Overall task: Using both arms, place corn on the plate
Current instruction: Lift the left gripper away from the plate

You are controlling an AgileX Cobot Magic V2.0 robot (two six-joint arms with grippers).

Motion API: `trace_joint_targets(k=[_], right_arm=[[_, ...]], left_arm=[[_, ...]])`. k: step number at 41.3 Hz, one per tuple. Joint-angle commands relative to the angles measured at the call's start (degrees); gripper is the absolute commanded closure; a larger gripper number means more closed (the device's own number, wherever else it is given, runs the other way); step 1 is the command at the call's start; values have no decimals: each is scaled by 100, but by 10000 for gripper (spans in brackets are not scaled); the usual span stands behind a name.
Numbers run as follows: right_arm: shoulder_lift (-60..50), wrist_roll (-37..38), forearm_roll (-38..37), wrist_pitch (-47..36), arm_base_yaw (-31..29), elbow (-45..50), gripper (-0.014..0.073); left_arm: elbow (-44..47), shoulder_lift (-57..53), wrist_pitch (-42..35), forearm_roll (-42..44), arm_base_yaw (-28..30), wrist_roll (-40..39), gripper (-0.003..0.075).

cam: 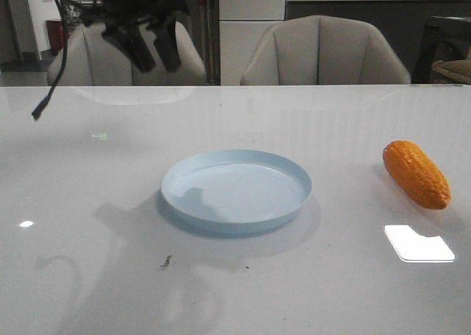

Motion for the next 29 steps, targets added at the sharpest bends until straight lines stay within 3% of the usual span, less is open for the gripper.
trace_joint_targets(k=[1,9,20,25,29], right_arm=[[-59,-6,-56,-159,-3,-197,82],[-59,-6,-56,44,-3,-214,82],[-59,-6,75,49,-3,-214,82],[-59,-6,100,56,-3,-214,82],[-59,-6,108,56,-3,-214,82]], left_arm=[[-717,-728,-297,294,90,3,454],[-935,-1463,-947,770,294,-7,516],[-807,-2081,-958,1355,775,-63,519],[-360,-2386,-1150,1397,1139,-63,519],[538,-2785,-1628,1487,1505,-63,519]])
